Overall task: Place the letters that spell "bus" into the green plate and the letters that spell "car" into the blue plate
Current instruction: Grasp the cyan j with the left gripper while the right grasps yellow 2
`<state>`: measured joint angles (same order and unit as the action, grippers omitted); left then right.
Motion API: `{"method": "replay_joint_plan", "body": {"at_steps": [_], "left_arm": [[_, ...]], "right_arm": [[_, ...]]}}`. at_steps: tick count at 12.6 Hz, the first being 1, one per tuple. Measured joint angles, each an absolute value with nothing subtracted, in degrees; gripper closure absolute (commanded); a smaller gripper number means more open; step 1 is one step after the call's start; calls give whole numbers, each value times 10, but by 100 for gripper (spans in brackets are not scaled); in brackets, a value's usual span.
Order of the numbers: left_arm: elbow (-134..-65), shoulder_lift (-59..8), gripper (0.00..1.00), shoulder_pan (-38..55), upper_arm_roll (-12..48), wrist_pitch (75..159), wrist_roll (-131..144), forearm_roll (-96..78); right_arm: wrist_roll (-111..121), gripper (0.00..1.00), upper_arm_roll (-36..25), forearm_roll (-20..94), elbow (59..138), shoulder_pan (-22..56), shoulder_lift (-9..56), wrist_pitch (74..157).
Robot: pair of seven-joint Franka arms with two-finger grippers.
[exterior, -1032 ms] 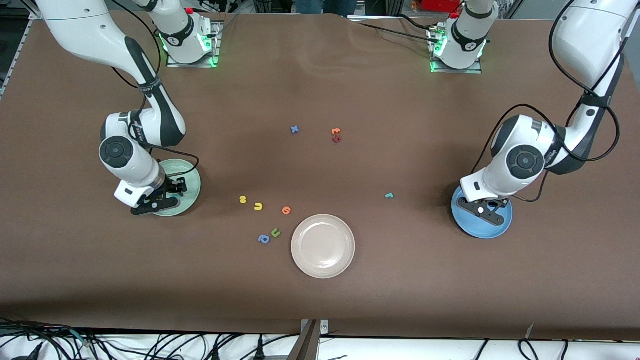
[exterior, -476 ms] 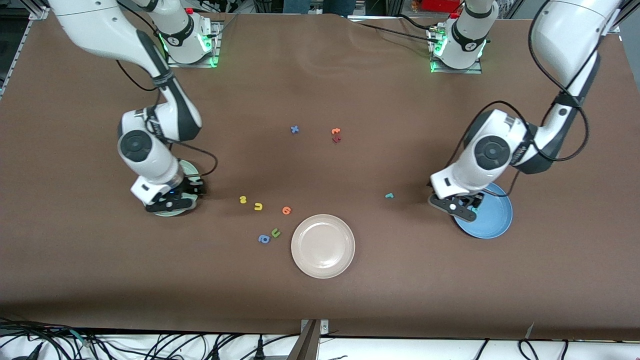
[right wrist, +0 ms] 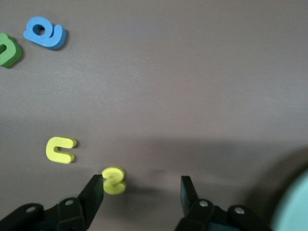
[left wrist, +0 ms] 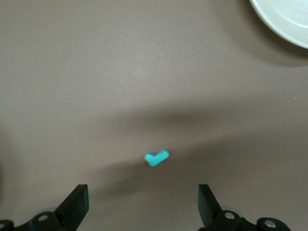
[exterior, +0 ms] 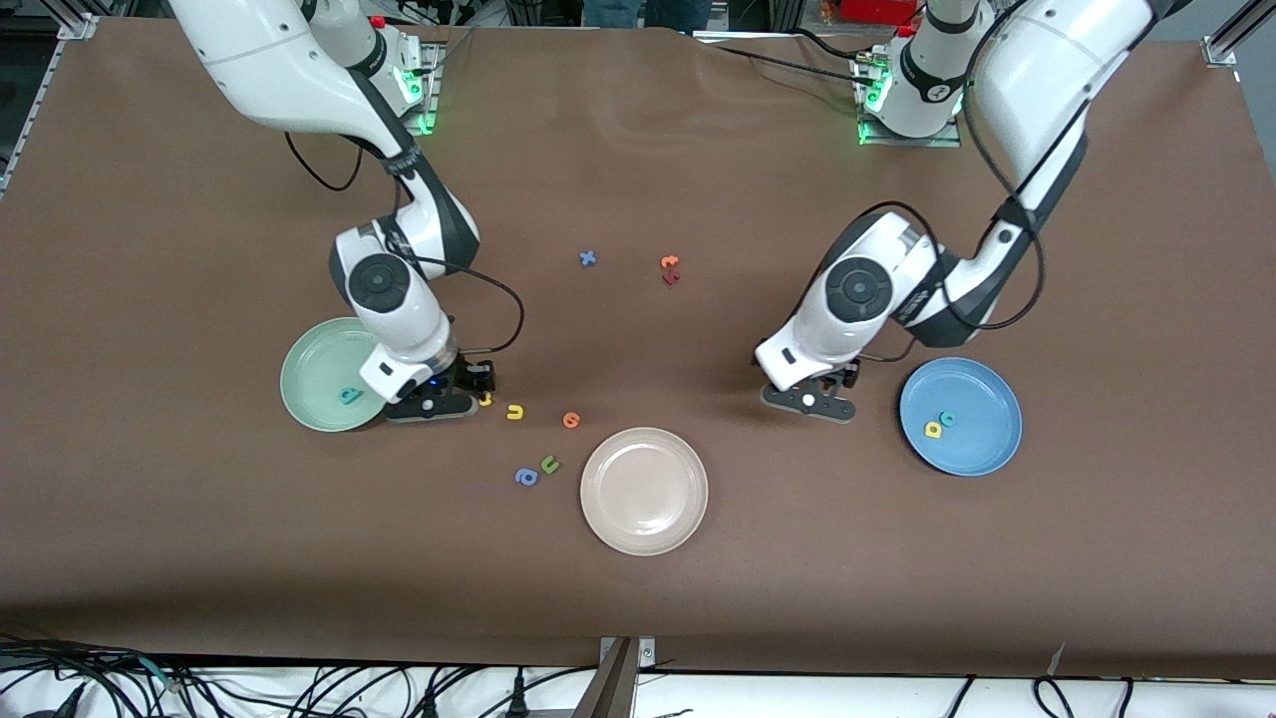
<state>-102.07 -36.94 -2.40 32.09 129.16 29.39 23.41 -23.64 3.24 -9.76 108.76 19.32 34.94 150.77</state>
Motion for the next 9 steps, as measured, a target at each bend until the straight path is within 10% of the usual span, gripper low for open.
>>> {"method": "replay_joint_plan", "body": {"at_steps": [3, 9], "left_arm": [[-1019, -405, 31, -13, 314, 1313, 321, 240], [-1016, -433, 42, -5, 311, 1328, 366, 298]], "right_arm": [[-239, 30, 32, -98, 1076, 196, 377, 1537], [-239, 33, 32, -92, 1071, 196, 377, 1537]]}}
